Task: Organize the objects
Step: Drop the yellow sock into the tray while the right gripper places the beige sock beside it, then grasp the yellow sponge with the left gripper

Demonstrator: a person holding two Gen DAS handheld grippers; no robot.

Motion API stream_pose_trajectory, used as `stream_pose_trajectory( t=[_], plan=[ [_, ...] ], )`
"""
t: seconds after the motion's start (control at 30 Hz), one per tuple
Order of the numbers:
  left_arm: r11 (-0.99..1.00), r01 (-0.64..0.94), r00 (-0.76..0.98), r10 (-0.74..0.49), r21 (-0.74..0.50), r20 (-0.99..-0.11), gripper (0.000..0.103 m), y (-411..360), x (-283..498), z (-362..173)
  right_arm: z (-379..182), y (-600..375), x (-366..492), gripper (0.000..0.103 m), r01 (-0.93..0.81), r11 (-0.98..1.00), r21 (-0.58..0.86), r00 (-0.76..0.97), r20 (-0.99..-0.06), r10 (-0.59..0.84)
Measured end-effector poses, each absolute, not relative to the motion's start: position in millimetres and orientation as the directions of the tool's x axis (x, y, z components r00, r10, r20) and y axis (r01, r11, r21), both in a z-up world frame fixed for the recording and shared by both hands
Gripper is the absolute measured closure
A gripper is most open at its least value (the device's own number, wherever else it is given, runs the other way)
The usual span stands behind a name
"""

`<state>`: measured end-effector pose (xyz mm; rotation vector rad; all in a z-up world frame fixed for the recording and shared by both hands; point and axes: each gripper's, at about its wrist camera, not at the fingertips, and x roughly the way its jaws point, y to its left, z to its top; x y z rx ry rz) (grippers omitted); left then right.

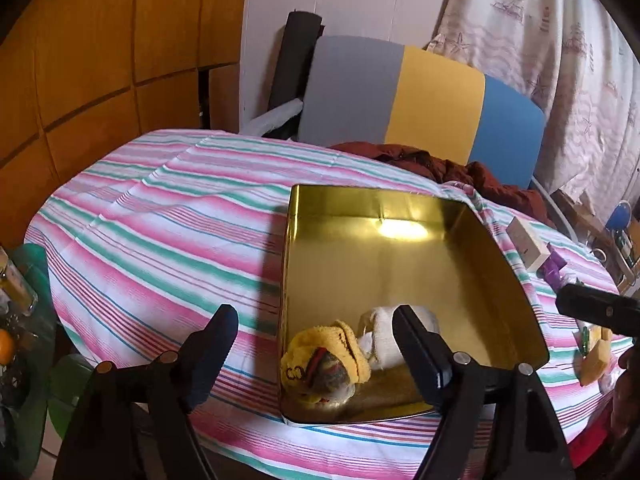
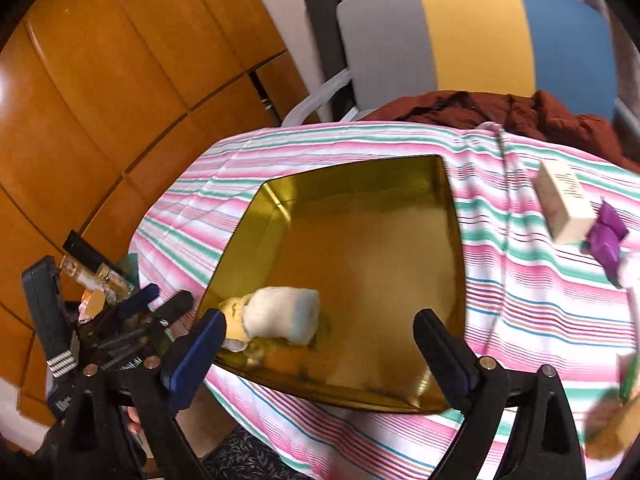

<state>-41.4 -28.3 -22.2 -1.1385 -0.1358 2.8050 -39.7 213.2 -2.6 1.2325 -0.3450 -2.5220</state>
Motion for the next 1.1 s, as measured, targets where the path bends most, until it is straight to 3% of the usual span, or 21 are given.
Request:
stream_pose_trajectory(
  t=[0.3, 0.43, 0.73, 0.97, 1.1],
  plan=[
    [-0.976, -0.130, -0.740, 0.214, -0.177, -0.638, 0.010, -21, -36, -1, 1, 262, -19, 0.002, 0.068, -0.930, 0.362, -0.639, -0.700, -0.319],
    [-0.967, -0.166, -0.746, 0.252, -0.194, -0.617, 0.009, -15, -31, 7, 2, 288, -9, 0.001, 0.016, -0.931, 0.365, -0.664, -0.692, -0.283],
    [-0.958, -0.224, -0.755, 0.285, -0.176, -0.590, 0.015, 8, -27, 20, 10, 368, 23, 0.001, -0.153, -0.925, 0.346, -0.721, -0.680, -0.135],
    [-0.930, -0.284, -0.713, 0.367, -0.233, -0.598, 0.015, 26, -27, 16, 23, 439, 59, 0.000, -0.324, -0.886, 0.331, -0.747, -0.664, 0.026],
    [-0.918, -0.306, -0.674, 0.397, -0.254, -0.623, 0.022, 38, -30, 10, 25, 480, 81, 0.000, -0.420, -0.835, 0.356, -0.749, -0.655, 0.097]
  ],
)
